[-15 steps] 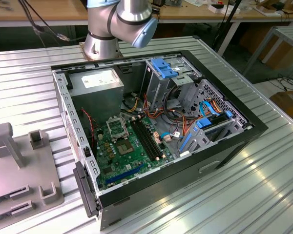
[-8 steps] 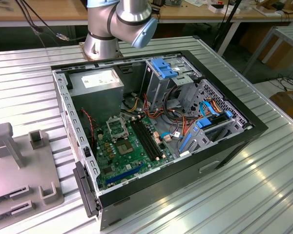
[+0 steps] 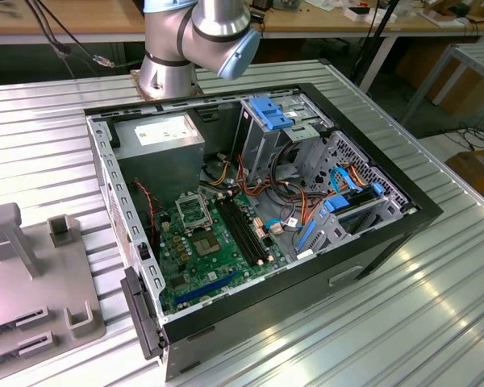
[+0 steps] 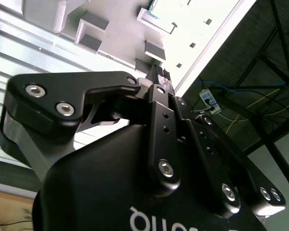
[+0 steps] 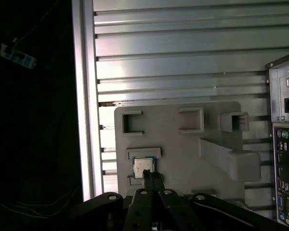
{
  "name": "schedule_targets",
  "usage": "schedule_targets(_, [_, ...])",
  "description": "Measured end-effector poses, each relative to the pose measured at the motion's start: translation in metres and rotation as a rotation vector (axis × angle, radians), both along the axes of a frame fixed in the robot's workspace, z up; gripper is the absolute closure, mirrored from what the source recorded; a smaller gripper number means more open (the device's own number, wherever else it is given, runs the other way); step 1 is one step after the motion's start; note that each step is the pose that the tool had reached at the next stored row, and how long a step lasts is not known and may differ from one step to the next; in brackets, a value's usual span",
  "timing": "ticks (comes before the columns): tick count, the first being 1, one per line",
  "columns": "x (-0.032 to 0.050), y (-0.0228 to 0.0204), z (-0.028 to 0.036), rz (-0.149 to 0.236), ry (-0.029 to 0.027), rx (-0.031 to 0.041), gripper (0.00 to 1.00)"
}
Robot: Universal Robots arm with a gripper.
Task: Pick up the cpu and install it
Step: 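Reach for the cpu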
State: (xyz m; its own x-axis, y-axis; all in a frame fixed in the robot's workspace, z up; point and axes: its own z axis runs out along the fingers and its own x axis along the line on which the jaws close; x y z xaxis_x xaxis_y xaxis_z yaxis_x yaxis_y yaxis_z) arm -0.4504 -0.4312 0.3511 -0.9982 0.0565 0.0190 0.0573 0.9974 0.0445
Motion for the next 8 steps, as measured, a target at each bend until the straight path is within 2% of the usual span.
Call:
schedule_targets(2, [0.0000, 0.0000, -0.0001, 0.000, 0.0001, 0.0000, 0.89])
schedule_targets(3, [0.0000, -0.0001, -0.0007, 0.000, 0.0006, 0.0001, 0.83])
schedule_targets(6, [-0.0003, -0.0012, -0.0054, 0.005, 0.0052, 0.0000, 0.83])
schedule_targets(8, [-0.0015, -0.0014, -0.0087, 0.012, 0.0056, 0.0005, 0.83])
